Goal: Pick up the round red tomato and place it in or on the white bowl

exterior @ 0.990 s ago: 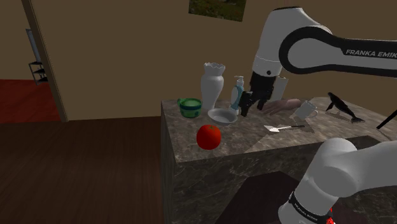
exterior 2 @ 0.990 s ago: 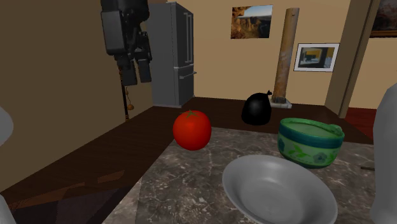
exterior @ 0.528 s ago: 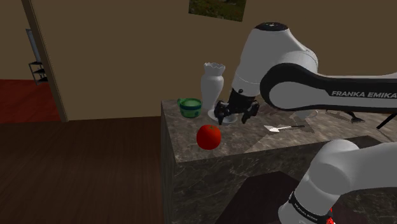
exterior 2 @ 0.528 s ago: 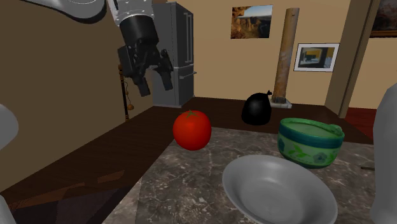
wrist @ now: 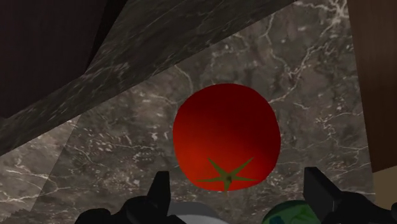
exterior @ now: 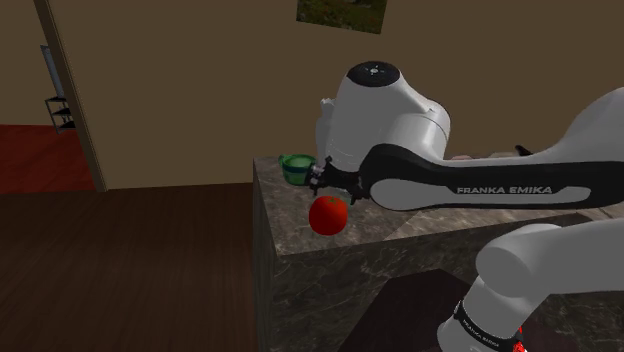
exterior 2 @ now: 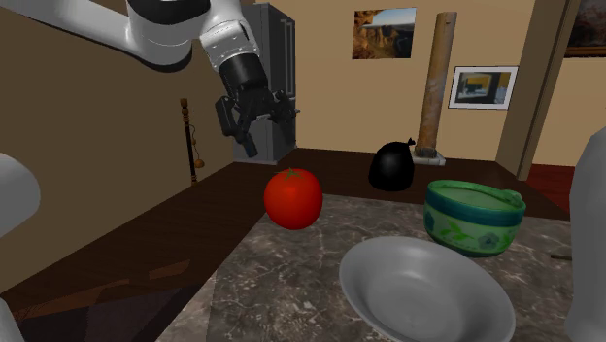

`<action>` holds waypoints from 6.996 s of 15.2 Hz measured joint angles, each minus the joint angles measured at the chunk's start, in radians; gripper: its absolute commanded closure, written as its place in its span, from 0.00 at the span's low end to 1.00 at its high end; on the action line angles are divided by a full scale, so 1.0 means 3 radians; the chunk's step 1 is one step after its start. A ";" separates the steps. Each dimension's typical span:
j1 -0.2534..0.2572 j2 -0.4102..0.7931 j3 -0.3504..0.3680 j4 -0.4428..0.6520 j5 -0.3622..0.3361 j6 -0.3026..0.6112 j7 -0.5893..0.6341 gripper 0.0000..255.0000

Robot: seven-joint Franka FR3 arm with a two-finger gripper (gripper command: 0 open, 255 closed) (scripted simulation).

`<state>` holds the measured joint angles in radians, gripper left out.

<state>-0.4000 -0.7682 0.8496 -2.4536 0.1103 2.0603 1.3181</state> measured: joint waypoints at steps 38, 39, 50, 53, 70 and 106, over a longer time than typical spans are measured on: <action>-0.0083 0.0003 -0.0222 0.0381 -0.0103 -0.0351 -0.0179 1.00; -0.0091 0.0010 -0.0232 0.0420 -0.0111 -0.0382 -0.0189 1.00; -0.0197 0.0082 -0.0523 0.0707 -0.0251 -0.0584 -0.0474 1.00; -0.0288 0.0169 -0.0704 0.0720 -0.0343 -0.0496 -0.0676 1.00; -0.0708 0.0777 -0.1366 0.0979 -0.0701 -0.0068 -0.1474 1.00; -0.0666 0.0710 -0.1242 0.0134 -0.0717 0.0699 -0.1242 0.00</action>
<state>-0.5997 -0.5551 0.4769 -2.4133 -0.1048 2.2699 0.9456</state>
